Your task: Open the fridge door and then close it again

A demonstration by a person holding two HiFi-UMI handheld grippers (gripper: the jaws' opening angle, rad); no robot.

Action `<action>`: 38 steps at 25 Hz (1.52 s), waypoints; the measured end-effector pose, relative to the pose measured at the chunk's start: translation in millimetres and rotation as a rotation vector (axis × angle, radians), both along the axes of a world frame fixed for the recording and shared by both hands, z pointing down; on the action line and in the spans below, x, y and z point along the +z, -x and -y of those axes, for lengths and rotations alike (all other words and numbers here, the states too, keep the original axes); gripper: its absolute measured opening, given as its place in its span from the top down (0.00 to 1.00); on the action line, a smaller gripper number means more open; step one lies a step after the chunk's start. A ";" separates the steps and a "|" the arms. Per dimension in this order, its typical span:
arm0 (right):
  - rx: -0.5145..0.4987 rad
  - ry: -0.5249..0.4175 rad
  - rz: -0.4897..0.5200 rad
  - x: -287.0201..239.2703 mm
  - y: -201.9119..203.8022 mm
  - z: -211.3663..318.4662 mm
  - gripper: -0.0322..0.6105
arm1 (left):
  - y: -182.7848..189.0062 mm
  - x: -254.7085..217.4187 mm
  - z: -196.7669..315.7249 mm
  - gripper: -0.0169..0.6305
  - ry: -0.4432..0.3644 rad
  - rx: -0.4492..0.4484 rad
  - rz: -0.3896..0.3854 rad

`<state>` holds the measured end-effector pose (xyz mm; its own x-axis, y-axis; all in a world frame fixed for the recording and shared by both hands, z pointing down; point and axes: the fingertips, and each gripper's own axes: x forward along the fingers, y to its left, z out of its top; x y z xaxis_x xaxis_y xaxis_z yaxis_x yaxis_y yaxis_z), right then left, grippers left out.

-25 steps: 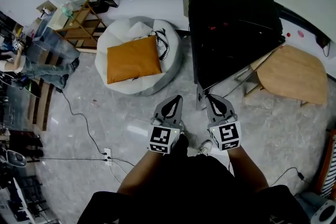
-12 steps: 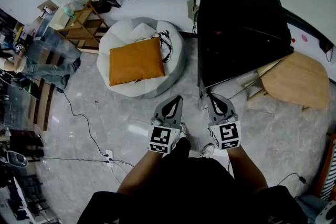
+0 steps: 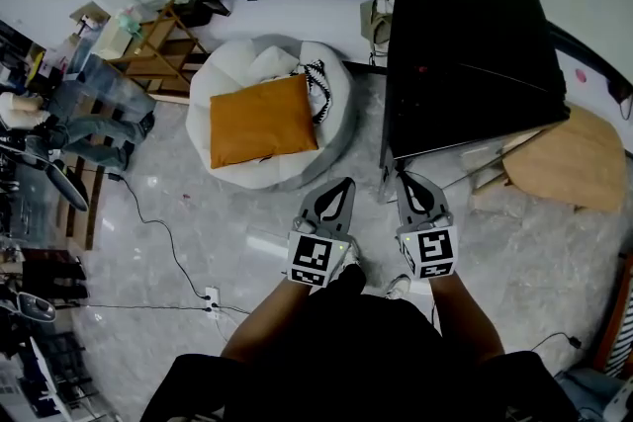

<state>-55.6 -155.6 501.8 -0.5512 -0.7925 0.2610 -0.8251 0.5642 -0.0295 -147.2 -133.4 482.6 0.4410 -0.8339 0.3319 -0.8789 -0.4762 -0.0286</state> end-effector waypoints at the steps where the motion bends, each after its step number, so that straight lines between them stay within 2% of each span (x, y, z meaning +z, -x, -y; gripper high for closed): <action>1: 0.004 0.000 0.000 0.6 1.0 3.8 0.92 | 0.5 0.2 3.7 0.94 0.000 0.004 -0.001; 9: 0.057 -0.041 -0.008 2.1 6.3 31.9 0.92 | 2.9 3.5 23.8 0.94 -0.015 0.043 0.024; 38: 0.165 -0.079 -0.056 3.8 16.0 96.9 0.92 | 21.8 10.2 63.2 0.94 -0.004 0.093 -0.025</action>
<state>-71.5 -252.5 505.6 -0.3983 -0.8901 0.2215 -0.9058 0.4198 0.0581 -168.9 -196.6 492.8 0.5242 -0.7903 0.3171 -0.8316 -0.5554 -0.0094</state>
